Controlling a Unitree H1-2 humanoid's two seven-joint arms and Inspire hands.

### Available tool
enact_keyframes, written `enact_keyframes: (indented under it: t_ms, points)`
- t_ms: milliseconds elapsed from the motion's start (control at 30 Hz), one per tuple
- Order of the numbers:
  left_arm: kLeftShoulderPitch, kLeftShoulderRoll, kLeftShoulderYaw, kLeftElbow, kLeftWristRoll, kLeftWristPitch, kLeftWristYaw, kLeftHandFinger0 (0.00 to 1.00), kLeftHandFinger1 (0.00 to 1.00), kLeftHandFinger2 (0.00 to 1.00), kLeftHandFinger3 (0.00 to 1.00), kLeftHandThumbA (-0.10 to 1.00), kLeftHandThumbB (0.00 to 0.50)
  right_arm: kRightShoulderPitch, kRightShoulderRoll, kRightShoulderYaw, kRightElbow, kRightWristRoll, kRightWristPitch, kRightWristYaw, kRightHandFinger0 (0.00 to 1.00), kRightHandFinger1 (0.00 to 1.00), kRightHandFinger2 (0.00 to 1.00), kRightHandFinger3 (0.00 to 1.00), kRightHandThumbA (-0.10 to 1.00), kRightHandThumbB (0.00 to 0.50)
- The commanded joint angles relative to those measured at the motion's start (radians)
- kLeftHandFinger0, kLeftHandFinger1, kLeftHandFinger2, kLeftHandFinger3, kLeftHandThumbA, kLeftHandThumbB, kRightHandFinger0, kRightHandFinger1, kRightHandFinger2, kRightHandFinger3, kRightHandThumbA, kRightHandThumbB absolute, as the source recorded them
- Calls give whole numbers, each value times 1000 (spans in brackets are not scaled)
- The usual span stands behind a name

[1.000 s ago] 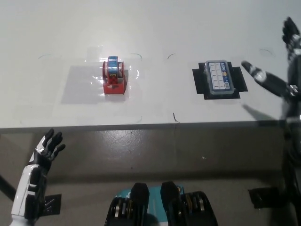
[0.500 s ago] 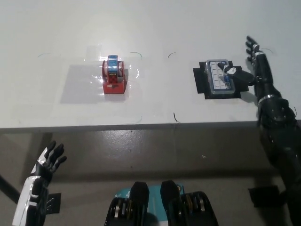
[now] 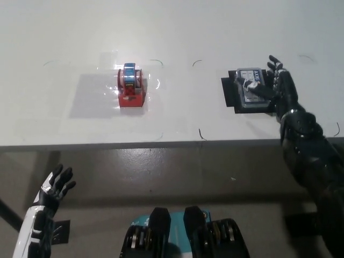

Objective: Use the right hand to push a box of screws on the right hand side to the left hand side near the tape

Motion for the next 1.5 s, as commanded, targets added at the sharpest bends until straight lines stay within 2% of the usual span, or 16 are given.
enact_keyframes:
  t_ms: [0,100,200,400,433,600,733,800,933,1000,1100,1200,1267,1367,1467]
  points:
    - [2,2,-8,-23,-8,-17,-12,1000,1000,1000,1000,1000,85,-25,30,-13,-1,41,-1,14,1000,1000,1000,1000,997,144]
    - [8,-1,-15,-29,1,-11,-12,1000,1000,1000,1000,1000,88,-18,48,-12,2,45,2,15,1000,1000,1000,1000,1000,131]
    - [11,2,-14,-34,-4,-11,-12,1000,1000,1000,1000,1000,85,-9,59,-28,4,66,4,25,1000,1000,1000,1000,978,163]
    - [19,10,-5,-32,-16,-18,-12,1000,1000,1000,1000,1000,97,-6,90,-56,3,93,2,3,1000,1000,1000,1000,1000,137]
    - [16,10,-7,-31,-11,-19,-14,1000,1000,1000,1000,1000,87,-8,103,-61,1,99,-8,0,1000,1000,1000,1000,1000,148]
    - [14,2,-10,-33,1,-18,-9,1000,1000,1000,1000,1000,96,-22,159,-91,-7,134,-47,7,1000,1000,1000,1000,1000,137]
    - [14,0,-12,-33,-7,-28,-11,1000,1000,1000,1000,1000,93,-42,194,-102,-7,141,-64,-24,1000,1000,1000,1000,1000,178]
    - [16,2,-10,-31,-17,-38,-12,1000,1000,1000,1000,1000,90,-54,220,-138,-9,182,-78,-16,1000,1000,1000,1000,1000,144]
    - [22,-6,-7,-46,-22,-33,-6,1000,1000,1000,1000,1000,93,-66,254,-152,-9,186,-87,-45,1000,1000,1000,1000,1000,190]
    - [27,-9,-8,-52,-10,-32,-4,1000,1000,1000,1000,1000,94,-66,270,-161,-10,193,-90,-63,1000,1000,1000,1000,1000,184]
    - [27,-14,-11,-55,-10,-35,-3,1000,1000,1000,1000,1000,90,-72,300,-178,-10,210,-109,-69,1000,1000,1000,1000,1000,140]
    - [26,-21,-21,-56,-8,-35,-8,1000,1000,1000,1000,1000,90,-74,308,-176,-11,209,-116,-79,1000,1000,1000,1000,1000,143]
    - [28,-27,-24,-53,-11,-39,-8,1000,1000,1000,1000,1000,94,-78,319,-175,-10,212,-103,-96,1000,1000,1000,1000,1000,163]
    - [33,-29,-25,-52,-23,-45,-9,1000,1000,1000,1000,1000,104,-81,331,-178,-9,215,-105,-112,1000,1000,1000,1000,1000,158]
    - [48,-16,-28,-66,-54,-32,-21,1000,1000,1000,1000,1000,88,-88,356,-201,-7,237,-100,-148,1000,1000,1000,1000,1000,162]
